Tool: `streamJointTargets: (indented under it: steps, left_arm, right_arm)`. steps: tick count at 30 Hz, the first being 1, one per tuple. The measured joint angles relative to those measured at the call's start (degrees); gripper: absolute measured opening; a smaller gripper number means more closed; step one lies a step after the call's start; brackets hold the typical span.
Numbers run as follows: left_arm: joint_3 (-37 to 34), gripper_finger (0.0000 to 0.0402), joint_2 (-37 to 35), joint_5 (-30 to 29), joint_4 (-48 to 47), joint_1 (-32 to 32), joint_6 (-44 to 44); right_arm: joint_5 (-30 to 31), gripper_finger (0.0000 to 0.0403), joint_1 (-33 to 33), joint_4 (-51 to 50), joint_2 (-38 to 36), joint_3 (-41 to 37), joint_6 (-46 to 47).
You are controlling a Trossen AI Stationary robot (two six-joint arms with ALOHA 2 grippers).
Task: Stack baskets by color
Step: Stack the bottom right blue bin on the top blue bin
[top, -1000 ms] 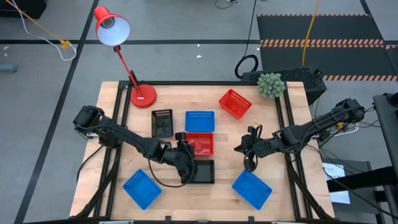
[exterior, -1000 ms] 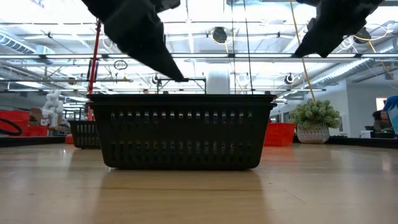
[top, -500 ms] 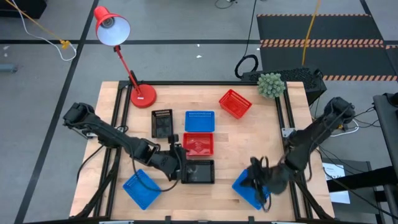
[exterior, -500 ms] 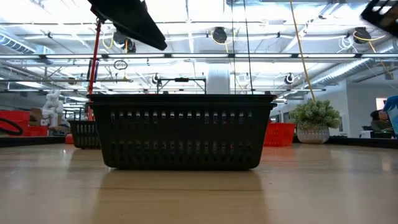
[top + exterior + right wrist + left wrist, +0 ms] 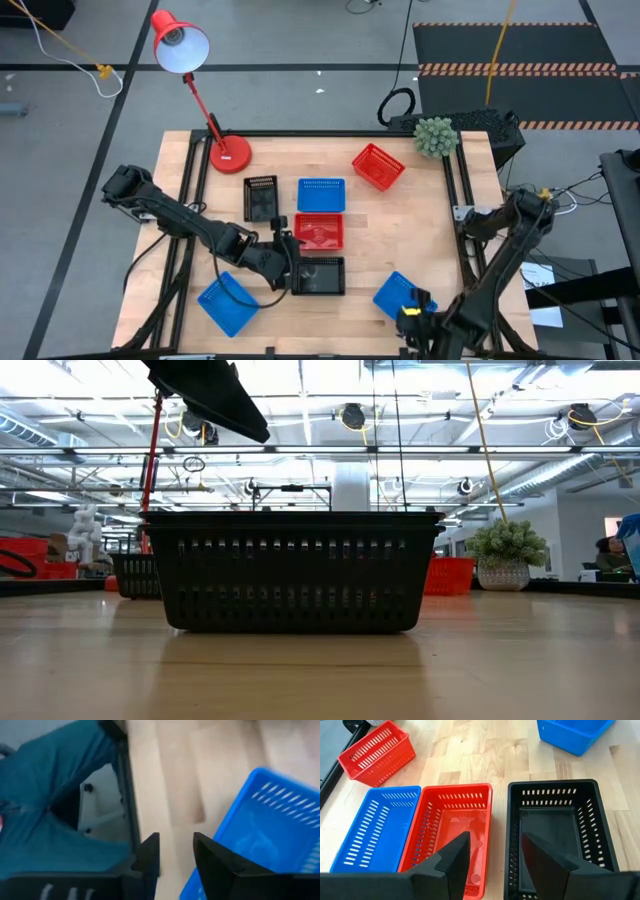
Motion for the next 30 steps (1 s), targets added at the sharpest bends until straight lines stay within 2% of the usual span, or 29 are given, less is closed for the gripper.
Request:
streamJointTargets:
  steps: [4,11,22,30]
  left_arm:
    - [0.0,0.0182,0.0,0.0,0.0,0.0,-0.1]
    - [0.0,0.0182,0.0,0.0,0.0,0.0,-0.2]
    - [0.0,0.0182,0.0,0.0,0.0,0.0,-0.3]
    - [0.0,0.0182,0.0,0.0,0.0,0.0,-0.3]
  right_arm:
    - [-2.6,0.0138,1.7,-1.1,1.5,0.0,3.3]
    - [-2.6,0.0157,3.1,-2.9,3.3,0.0,4.5]
    - [-2.6,0.0156,2.6,-5.7,5.3,0.0,5.3]
    - [-2.7,0.0124,2.4,-5.4,5.3,0.0,7.7]
